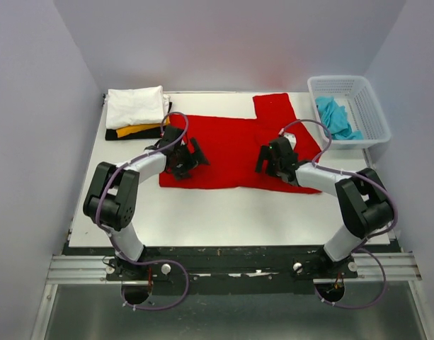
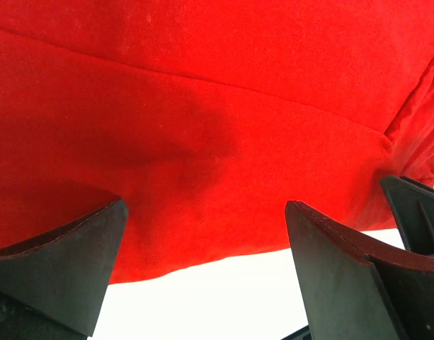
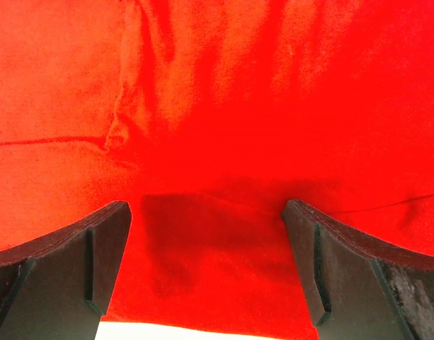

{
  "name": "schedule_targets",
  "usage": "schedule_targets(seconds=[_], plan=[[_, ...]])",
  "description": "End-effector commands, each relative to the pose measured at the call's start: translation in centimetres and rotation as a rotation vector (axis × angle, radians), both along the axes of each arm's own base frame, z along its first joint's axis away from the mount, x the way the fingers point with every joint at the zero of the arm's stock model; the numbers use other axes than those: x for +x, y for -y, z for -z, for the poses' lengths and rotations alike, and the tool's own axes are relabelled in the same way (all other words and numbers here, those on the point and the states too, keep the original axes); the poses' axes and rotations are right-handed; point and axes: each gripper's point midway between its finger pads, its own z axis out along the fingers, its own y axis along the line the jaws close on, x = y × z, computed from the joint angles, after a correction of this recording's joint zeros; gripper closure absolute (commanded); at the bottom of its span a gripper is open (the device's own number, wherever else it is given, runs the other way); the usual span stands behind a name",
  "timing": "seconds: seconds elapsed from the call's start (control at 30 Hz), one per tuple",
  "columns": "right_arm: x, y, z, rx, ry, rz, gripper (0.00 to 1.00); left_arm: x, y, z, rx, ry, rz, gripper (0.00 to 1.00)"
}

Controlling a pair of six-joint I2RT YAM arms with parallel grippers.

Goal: Fold and stack the t-shirts
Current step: Fold the flattened tshirt in 1/3 of the way

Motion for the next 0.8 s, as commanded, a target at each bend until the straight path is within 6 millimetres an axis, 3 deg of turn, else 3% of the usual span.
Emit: schedule_targets(seconds=[0.0,0.33,0.4,0.47,0.53,0.6,0.77], plan=[[-6.2,1.6,3.5,0.024,-0.180,0.042,0.00,-6.3,-0.6,2.9,0.001,-0.112,0.034,0.01],[-16.9,3.6,4.0,0.094,-0.368,0.004,0.00,-19.5,-2.7,6.5,0.030,-0.211,-0.013,0.01],[-18.6,2.1,3.7,0.195,-0.389,-0.045,0.00,-21.9,-2.6,6.9,0.021,-0.229,-0.015,0.01],[-19.9,1.1,3.0,0.257,-0.408,-0.046,0.00,-23.5,-2.8,7.0,0.027,-0.233,-0.020,0.01],[-21.2,1.7,2.8,0.211,-0.413,-0.008,0.00,-24.6,-3.7,6.9,0.066,-0.229,-0.038,0.01],[-22.4,2.9,2.6,0.156,-0.427,0.040,0.00,-25.1,-4.8,6.4,0.099,-0.206,-0.061,0.01],[-23.7,3.6,3.1,0.184,-0.442,0.133,0.00,-25.3,-4.2,5.5,0.036,-0.132,-0.033,0.01]])
